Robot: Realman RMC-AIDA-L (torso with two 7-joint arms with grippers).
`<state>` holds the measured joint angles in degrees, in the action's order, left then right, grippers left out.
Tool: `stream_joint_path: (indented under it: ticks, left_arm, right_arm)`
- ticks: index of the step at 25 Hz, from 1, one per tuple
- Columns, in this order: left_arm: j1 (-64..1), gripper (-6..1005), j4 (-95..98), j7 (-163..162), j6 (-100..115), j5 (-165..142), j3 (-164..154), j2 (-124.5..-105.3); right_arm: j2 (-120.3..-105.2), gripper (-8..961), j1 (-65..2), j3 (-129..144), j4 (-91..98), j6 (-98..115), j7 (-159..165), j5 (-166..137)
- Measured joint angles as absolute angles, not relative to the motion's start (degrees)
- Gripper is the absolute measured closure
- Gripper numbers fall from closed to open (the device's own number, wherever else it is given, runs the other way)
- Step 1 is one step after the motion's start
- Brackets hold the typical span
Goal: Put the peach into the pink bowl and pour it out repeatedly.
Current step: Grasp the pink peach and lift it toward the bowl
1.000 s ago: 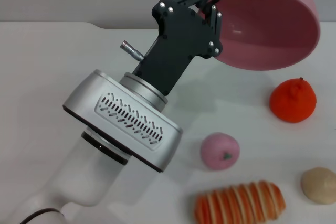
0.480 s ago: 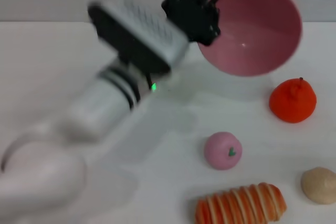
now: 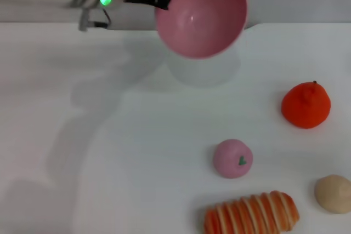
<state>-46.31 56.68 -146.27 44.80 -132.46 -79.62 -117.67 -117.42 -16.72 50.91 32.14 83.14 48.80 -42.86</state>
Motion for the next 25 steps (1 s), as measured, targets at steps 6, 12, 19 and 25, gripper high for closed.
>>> stream_joint_path:
  ticks: [6, 12, 19, 25]
  left_arm:
    - [-47.9, 953, 55.4, -142.3, 52.6, -132.7, -70.9, -117.33]
    - [-47.9, 953, 54.7, -142.0, 51.8, -133.7, -70.6, -117.43]
    - [-48.0, 953, 54.6, -142.3, 52.0, -134.0, -70.4, -117.41]
    - [-47.4, 953, 54.7, -142.4, 52.3, -133.8, -70.6, -117.55]
  right_arm:
    - [-116.64, 514, -15.3, 49.6, 53.2, 84.1, 78.5, -72.6]
    - [-115.61, 518, -23.2, 50.1, 73.8, 96.7, 110.6, -109.4]
    - [-118.28, 523, -36.3, 52.7, 70.3, 103.8, 116.9, -136.6]
    - [-118.75, 528, -40.1, 60.5, 58.8, 95.3, 118.1, -140.6]
